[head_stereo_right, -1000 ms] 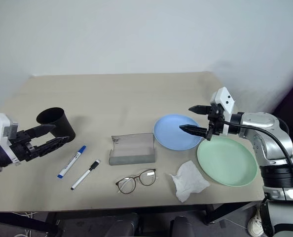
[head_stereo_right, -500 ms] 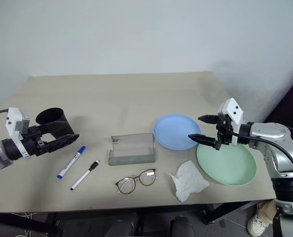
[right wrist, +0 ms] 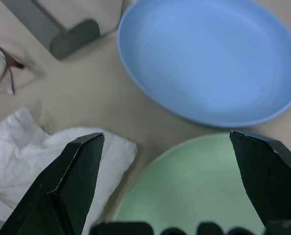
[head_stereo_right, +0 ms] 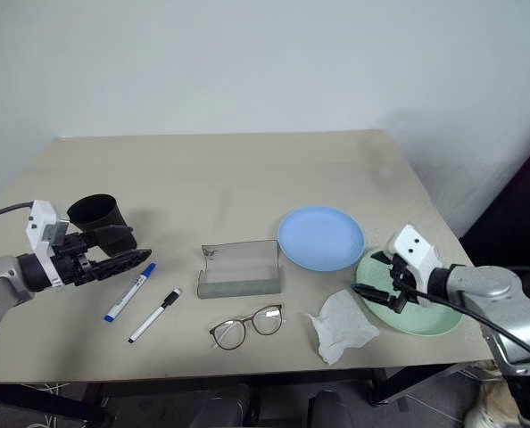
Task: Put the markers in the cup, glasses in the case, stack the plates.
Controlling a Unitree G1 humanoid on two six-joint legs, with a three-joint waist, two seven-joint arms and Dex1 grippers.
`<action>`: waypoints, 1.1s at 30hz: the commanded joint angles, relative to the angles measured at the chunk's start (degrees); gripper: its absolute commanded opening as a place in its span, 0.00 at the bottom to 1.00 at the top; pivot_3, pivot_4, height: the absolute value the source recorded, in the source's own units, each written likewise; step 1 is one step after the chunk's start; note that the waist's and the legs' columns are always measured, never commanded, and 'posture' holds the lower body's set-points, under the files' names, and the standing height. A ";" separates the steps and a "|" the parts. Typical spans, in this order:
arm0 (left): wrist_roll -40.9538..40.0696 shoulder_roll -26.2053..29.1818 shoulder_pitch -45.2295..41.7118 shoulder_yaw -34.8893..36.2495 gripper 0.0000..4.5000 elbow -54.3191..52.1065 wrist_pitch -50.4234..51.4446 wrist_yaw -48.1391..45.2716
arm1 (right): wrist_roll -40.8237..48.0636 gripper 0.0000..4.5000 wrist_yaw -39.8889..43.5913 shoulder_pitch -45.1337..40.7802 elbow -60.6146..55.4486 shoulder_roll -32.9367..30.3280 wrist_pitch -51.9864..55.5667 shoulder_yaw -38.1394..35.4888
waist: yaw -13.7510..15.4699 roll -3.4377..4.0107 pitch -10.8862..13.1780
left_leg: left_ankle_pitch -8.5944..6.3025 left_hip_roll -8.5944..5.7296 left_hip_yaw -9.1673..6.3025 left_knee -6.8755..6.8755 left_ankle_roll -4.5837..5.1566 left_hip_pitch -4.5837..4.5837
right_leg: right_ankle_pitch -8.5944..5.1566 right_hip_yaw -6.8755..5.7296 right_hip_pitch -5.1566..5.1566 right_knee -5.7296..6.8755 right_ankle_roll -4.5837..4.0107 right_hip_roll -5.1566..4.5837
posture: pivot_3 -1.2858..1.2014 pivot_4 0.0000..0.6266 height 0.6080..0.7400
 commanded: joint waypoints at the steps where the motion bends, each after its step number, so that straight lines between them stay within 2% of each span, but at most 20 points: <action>1: 0.06 0.00 -1.76 0.20 0.92 0.20 -1.46 -0.51 | -1.84 0.99 -4.41 -0.52 -2.32 0.84 3.46 0.73 | 0.00 -0.05 -0.03 | 0.00 0.00 0.01 0.00 0.00 -0.01 | 0.00 0.00 -0.02 0.00 0.00 0.00 | 0.52 0.00 0.72; 10: 0.33 -0.23 -1.84 0.25 0.92 0.32 -1.79 -0.44 | -5.49 0.99 -10.92 -2.95 -1.52 4.18 9.35 6.50 | 0.07 -0.08 -0.05 | 0.00 0.03 0.06 0.01 0.00 -0.05 | 0.04 -0.01 -0.10 0.01 0.04 0.00 | 0.52 0.00 0.72; 13: 0.27 -0.36 -1.35 0.59 0.93 0.02 -1.86 -0.27 | -5.81 0.86 -12.42 -3.40 -2.01 5.03 11.17 7.29 | 0.06 -0.10 -0.06 | 0.00 0.03 0.07 0.01 0.00 -0.05 | 0.04 -0.01 -0.10 0.00 0.04 0.01 | 0.52 0.00 0.72; 15: 0.25 -0.55 -0.99 0.74 0.93 -0.24 -1.99 -0.04 | -6.75 0.72 -13.52 -4.03 -1.51 5.30 12.11 7.97 | 0.06 -0.10 -0.06 | 0.00 0.03 0.07 0.01 0.00 -0.05 | 0.04 -0.01 -0.10 0.01 0.04 0.01 | 0.52 0.00 0.72; 19: 0.13 -1.03 -0.12 1.05 0.93 -0.93 -2.22 0.49 | -8.55 0.39 -15.44 -6.02 0.14 5.76 13.72 8.59 | 0.04 -0.11 -0.07 | 0.00 0.03 0.07 0.01 0.01 -0.05 | 0.05 -0.02 -0.10 0.01 0.05 0.01 | 0.52 0.00 0.72; 24: -0.08 -1.41 0.46 1.17 0.93 -1.52 -2.21 1.04 | -10.22 0.02 -16.23 -8.22 2.40 5.42 14.45 8.86 | -0.02 -0.36 -0.23 | 0.01 0.05 0.08 0.03 0.01 -0.03 | 0.10 -0.02 -0.09 0.01 -0.02 0.04 | 0.52 0.00 0.72; 26: -0.16 -1.41 0.53 1.25 0.93 -1.59 -2.18 1.14 | -11.42 0.01 -16.36 -9.09 3.87 4.91 13.94 9.26 | -0.36 -0.56 -0.36 | 0.00 0.16 0.14 0.04 0.00 0.00 | 0.10 -0.03 -0.08 0.01 -0.03 0.11 | 0.52 0.00 0.72; 33: -0.05 -1.26 0.19 1.40 0.93 -1.39 -2.20 1.23 | -15.81 0.01 -17.92 -12.69 10.26 3.93 9.77 10.55 | -0.24 -0.56 -0.38 | 0.00 0.47 0.38 0.18 0.00 -0.03 | 0.13 -0.12 -0.09 -0.06 -0.07 0.07 | 0.52 0.00 0.72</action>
